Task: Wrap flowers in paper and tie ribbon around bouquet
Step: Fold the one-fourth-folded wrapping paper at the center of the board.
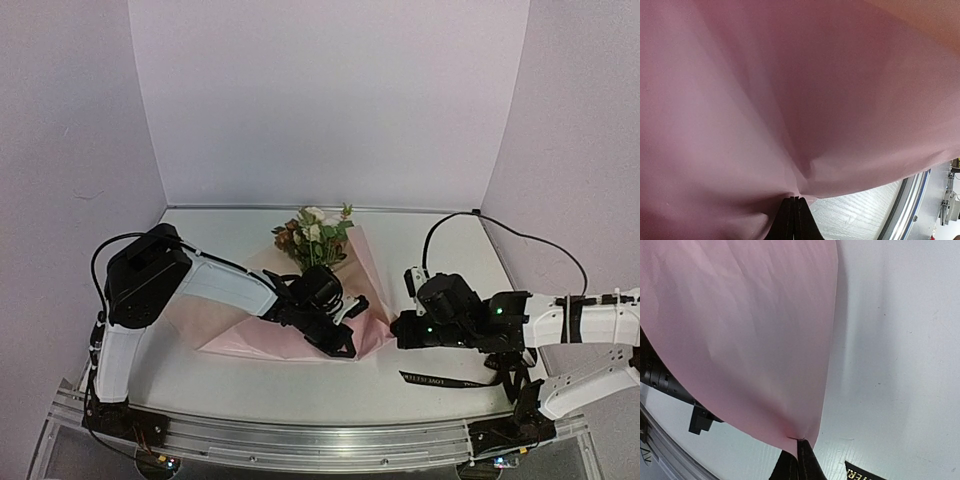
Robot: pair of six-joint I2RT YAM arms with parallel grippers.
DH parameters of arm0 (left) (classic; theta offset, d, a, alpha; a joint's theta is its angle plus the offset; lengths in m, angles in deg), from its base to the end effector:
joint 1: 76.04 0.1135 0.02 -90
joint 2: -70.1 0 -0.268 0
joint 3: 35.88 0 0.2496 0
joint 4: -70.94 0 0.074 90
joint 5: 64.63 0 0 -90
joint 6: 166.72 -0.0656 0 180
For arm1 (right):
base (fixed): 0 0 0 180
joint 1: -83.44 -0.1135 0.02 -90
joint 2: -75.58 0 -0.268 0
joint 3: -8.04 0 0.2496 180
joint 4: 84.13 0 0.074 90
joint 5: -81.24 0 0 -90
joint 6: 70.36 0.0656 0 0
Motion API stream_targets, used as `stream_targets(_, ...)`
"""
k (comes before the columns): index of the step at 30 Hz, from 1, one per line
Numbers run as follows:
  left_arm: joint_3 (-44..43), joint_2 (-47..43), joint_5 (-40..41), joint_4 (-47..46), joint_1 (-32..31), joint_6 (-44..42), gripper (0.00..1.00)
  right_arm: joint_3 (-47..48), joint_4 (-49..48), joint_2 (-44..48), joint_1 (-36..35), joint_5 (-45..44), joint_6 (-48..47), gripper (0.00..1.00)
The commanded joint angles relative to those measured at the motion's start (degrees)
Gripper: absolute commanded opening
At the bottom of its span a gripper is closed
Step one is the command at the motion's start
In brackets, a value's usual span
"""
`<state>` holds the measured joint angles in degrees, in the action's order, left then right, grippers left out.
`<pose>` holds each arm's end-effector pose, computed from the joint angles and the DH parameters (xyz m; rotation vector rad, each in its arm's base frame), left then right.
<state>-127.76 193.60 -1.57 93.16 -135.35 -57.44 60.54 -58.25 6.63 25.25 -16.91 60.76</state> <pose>0.2085 -0.4096 0.0992 1.1406 2.5044 -1.0758 0.1480 0.2210 0.1994 -0.2826 2.3939 0.7001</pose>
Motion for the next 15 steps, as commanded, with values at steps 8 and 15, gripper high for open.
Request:
stream_targets(8,4.1,-10.3,-0.5,-1.2,3.0,4.2,0.07,1.0,10.5,3.2,0.2,-5.7,-2.6,0.0)
stream_targets(15,10.4,-18.2,0.8,2.6,7.2,5.9,0.09,0.1,14.0,6.4,4.5,-2.5,-4.2,0.0)
